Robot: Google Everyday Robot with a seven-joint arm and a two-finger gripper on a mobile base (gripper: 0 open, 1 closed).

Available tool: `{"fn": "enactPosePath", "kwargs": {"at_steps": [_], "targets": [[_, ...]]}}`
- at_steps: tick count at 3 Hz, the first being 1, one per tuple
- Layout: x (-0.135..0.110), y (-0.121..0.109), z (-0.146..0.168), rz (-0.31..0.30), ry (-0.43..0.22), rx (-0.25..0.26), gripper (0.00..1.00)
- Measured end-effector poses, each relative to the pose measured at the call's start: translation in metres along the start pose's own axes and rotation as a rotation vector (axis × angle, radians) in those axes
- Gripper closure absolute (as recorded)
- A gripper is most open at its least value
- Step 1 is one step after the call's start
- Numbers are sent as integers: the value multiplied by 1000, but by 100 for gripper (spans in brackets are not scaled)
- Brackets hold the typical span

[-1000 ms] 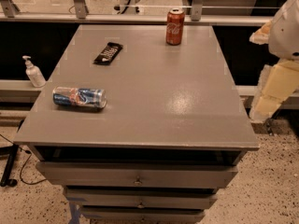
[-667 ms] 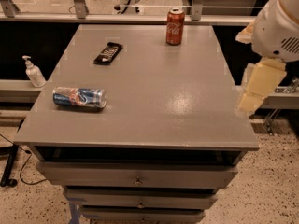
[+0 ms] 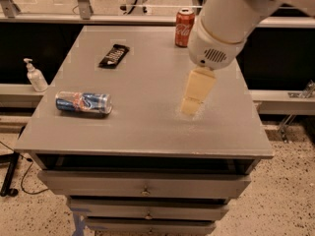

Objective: Place redbull can upright

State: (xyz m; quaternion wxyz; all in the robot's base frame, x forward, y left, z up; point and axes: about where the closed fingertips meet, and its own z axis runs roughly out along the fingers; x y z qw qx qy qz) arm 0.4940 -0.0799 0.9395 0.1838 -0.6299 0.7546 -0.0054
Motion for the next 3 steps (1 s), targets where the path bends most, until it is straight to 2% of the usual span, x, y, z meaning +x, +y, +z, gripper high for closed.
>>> {"fn": "enactPosePath", "kwargs": {"at_steps": [1,2,3], "targets": [[-61,2,32,-12,-26,-14,0],[-123,3,51,11,-27,-16,0],[-129,6,52,6,-28,-9,0]]}}
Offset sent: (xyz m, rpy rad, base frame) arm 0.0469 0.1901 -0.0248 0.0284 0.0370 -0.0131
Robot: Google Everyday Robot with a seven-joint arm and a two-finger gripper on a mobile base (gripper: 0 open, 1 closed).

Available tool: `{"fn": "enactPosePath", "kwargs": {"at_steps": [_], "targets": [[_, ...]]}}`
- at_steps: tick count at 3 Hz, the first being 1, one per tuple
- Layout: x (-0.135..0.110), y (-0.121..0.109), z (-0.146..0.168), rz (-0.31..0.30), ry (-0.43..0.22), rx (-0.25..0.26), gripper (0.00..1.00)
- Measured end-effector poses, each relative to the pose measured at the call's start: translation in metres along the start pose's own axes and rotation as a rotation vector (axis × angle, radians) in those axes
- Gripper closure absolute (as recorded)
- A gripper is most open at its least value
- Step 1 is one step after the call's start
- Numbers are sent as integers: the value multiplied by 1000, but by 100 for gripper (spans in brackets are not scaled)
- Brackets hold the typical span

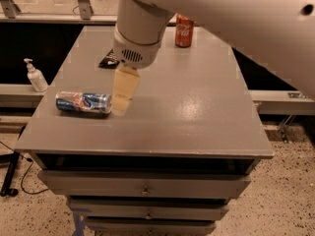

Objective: Place redbull can upright

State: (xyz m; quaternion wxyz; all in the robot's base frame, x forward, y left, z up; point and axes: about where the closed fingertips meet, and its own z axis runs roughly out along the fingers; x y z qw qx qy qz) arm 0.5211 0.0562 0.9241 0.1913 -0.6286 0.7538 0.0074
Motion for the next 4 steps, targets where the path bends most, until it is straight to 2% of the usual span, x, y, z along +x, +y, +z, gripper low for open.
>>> {"fn": "enactPosePath", "kwargs": {"at_steps": [2,3,4], "targets": [[-58,13,49,-6,2,-30,0],[-84,9,80,21,5,-71,0],[-106,4,107,66,15,-135,0]]}}
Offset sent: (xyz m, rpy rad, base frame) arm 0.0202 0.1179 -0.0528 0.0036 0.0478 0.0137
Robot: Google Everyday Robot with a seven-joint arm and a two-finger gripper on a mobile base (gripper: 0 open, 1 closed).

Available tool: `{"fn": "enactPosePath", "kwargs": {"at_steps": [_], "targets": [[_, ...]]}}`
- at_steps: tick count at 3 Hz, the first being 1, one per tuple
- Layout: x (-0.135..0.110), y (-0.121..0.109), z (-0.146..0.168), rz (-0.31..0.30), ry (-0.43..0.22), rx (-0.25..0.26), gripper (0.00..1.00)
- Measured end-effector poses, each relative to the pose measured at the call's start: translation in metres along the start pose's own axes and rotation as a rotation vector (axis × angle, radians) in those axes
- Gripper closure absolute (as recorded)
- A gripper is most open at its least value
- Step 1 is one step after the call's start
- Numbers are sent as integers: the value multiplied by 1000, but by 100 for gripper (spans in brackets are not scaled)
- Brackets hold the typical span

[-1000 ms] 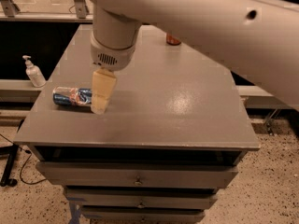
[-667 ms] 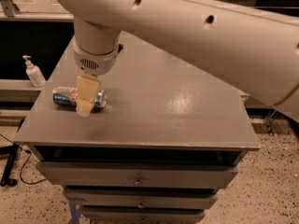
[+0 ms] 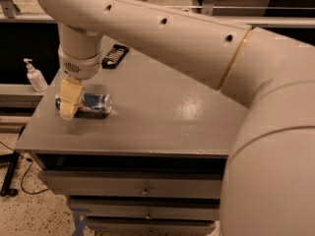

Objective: Place redbull can upright

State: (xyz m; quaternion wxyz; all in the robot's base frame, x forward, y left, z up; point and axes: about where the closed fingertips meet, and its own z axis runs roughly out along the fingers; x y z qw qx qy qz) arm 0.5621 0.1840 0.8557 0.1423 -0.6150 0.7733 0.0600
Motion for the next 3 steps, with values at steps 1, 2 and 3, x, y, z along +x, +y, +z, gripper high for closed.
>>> {"fn": "enactPosePath", "kwargs": {"at_steps": [1,2,3], "targets": [[-16,-6,17,30,11,-43,0],[-29,-4,27,32,24,-51,17],[-30,-2,31,41,38,-41,41]]}}
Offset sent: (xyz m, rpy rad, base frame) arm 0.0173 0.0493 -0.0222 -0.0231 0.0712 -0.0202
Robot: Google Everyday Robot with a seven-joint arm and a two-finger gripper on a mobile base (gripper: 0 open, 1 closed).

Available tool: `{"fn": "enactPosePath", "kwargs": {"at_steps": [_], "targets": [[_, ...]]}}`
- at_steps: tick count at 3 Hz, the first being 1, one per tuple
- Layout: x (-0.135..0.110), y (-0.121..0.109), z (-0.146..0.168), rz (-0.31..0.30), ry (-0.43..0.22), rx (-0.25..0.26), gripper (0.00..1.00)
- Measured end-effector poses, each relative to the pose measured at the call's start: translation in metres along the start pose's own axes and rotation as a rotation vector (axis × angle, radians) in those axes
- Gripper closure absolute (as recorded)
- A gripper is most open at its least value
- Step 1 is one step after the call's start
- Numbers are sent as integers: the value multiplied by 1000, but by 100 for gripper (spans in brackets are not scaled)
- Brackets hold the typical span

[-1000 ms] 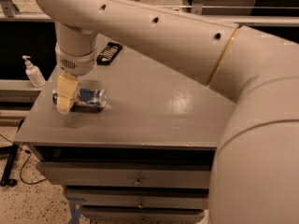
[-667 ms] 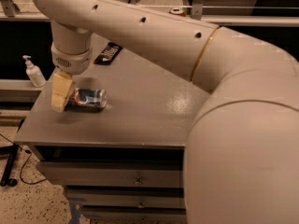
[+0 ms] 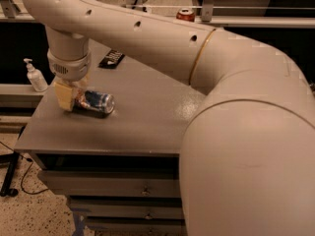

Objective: Place redbull can upright

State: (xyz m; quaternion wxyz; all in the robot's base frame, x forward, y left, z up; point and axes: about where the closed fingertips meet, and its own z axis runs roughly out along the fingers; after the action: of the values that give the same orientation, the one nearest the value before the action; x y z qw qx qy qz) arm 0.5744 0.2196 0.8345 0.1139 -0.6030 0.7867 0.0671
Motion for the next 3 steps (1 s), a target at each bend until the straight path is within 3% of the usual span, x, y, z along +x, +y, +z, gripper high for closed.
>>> {"fn": "enactPosePath", "kwargs": {"at_steps": [2,3], "targets": [[2,2,-12,15,10,34,87],[-8,-4,-35,0,-33,71,100]]}}
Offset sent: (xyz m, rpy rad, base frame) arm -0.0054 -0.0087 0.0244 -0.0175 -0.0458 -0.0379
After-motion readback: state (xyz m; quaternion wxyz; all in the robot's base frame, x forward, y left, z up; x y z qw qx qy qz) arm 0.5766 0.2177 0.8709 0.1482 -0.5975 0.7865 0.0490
